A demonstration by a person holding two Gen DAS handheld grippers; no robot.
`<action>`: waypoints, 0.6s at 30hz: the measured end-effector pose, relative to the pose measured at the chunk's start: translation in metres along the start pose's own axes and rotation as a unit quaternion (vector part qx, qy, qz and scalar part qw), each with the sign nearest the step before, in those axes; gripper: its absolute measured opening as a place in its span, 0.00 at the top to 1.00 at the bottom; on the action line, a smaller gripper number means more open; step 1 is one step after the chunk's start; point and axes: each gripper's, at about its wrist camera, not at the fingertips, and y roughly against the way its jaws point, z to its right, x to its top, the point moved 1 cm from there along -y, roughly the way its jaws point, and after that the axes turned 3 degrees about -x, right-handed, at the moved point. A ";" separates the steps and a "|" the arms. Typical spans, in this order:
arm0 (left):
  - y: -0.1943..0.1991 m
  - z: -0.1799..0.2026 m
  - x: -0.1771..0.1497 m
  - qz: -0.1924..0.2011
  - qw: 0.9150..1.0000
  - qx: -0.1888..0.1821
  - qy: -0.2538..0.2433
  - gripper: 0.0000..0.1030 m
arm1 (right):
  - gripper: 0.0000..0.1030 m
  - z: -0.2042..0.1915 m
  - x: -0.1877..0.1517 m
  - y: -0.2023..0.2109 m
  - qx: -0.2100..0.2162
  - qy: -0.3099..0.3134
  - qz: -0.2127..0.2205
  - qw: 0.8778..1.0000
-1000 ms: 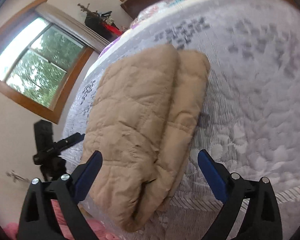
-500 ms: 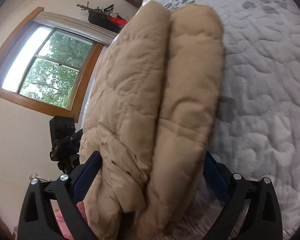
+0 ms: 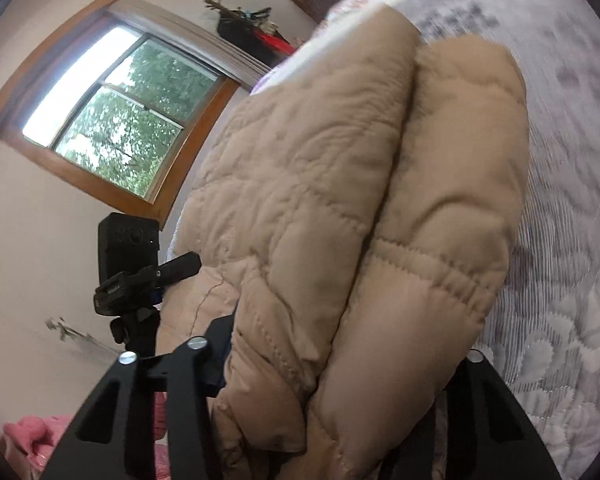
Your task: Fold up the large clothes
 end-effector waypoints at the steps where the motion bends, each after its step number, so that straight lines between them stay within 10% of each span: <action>1: 0.003 0.005 0.003 0.006 1.000 -0.002 -0.006 0.51 | 0.56 -0.006 0.004 0.002 -0.001 0.009 0.003 1.000; 18: 0.036 -0.022 0.130 0.105 0.993 0.049 -0.027 0.50 | 0.56 -0.066 0.166 -0.077 -0.060 0.118 0.011 0.991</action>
